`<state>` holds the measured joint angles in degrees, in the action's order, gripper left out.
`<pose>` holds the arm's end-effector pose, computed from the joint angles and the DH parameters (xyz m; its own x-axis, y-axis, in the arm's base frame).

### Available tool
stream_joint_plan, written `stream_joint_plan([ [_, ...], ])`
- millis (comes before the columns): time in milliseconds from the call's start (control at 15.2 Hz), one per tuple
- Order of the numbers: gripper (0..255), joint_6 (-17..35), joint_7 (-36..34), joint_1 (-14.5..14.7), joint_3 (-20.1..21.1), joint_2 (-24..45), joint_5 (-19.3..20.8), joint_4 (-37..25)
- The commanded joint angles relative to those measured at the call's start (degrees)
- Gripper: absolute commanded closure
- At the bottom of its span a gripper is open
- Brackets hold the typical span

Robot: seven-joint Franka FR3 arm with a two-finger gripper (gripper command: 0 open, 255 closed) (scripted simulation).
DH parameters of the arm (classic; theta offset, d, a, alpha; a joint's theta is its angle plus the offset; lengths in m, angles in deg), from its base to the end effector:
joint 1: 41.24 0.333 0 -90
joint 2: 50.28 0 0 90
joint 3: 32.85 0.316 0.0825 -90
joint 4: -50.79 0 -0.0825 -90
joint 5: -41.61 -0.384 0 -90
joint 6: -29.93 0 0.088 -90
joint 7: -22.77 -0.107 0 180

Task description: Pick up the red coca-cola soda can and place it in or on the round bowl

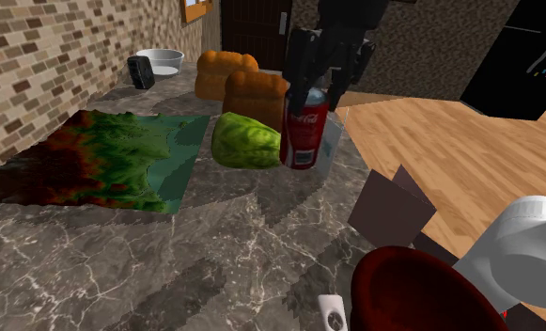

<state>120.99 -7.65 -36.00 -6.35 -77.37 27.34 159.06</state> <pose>0.3164 0.2882 0.6747 0.9962 -0.0017 0.0871 0.0072 -0.9949 -0.1010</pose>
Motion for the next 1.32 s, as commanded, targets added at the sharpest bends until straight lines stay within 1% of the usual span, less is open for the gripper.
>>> stream_joint_plan([
  [0, 255, -1.63, -0.3, -0.11, -0.07, 0.49, 0.22, -2.13],
  [132, 255, -2.52, -0.47, -0.21, -0.07, 0.9, 0.38, -3.41],
  [660, 255, -8.9, -4.51, 3.99, -0.34, -11.65, -4.3, 1.58],
  [924, 255, -12.66, -7.45, 6.14, -0.01, -16.86, -6.45, 2.37],
  [1254, 255, -17.62, -11.89, 8.62, 0.87, -22.31, -9.23, 1.83],
])
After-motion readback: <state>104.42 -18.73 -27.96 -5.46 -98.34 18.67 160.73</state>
